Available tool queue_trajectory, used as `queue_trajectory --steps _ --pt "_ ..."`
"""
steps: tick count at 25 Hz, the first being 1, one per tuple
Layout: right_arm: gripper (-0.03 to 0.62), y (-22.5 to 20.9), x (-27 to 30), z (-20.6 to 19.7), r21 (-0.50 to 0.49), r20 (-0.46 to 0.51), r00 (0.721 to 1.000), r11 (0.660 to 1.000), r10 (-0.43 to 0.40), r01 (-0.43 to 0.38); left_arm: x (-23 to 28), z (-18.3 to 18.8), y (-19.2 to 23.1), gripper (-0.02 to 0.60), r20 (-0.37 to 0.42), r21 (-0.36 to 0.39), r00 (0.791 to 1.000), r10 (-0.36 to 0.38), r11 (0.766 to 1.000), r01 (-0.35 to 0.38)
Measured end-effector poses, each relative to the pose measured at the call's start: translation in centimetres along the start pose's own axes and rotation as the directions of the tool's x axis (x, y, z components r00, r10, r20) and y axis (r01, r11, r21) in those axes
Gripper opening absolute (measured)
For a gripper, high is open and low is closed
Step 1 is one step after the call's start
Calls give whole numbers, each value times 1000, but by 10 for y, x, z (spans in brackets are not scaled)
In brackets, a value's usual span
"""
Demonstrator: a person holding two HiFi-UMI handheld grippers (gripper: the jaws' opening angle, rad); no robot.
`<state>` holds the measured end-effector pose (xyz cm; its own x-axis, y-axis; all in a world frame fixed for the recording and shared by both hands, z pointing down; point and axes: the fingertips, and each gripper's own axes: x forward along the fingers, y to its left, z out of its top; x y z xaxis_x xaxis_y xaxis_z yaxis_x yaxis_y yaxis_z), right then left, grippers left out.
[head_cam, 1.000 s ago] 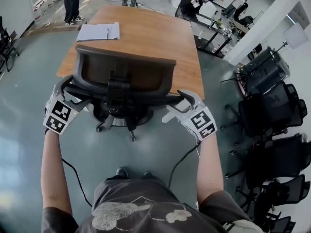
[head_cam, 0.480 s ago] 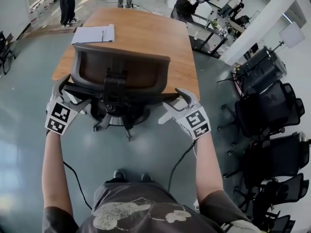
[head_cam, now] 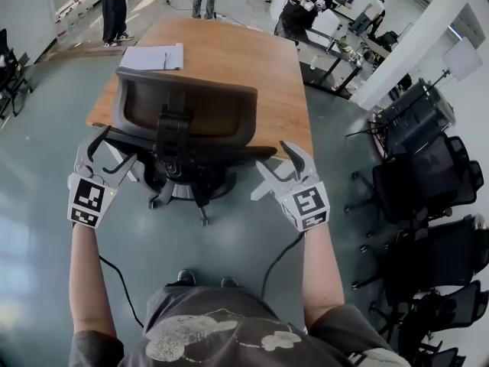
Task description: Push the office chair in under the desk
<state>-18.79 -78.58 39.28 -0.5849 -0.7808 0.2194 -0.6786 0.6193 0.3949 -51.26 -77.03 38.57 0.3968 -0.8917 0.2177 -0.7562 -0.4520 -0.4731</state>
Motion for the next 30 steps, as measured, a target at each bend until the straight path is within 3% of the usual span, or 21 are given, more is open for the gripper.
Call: queue_trajectory --steps 4,7,10,13,19,25,30 --pt "249 -6 -15 22 113 125 990 992 -66 52 -9 27 -18 230 66 54 996 67 996 -71" --pt "181 -4 -22 32 169 192 977 984 -90 58 -14 46 -40 162 95 18 992 82 996 -84" --pt "91 2 -31 31 146 216 972 987 -96 65 -23 66 -66 101 116 -37 988 99 995 -96" --pt "2 7 -43 32 181 246 966 983 -83 39 -31 88 -92 72 148 -101 981 123 989 -108" --pt "-6 9 -68 46 288 348 937 955 -32 -74 -34 121 -134 18 147 -148 967 208 971 -186" --pt "-6 31 -74 20 271 337 939 948 71 -169 -44 134 -170 17 102 -231 953 284 939 -255" --pt "-6 38 -96 24 239 360 927 951 103 -198 -52 146 -187 17 91 -303 951 296 918 -257"
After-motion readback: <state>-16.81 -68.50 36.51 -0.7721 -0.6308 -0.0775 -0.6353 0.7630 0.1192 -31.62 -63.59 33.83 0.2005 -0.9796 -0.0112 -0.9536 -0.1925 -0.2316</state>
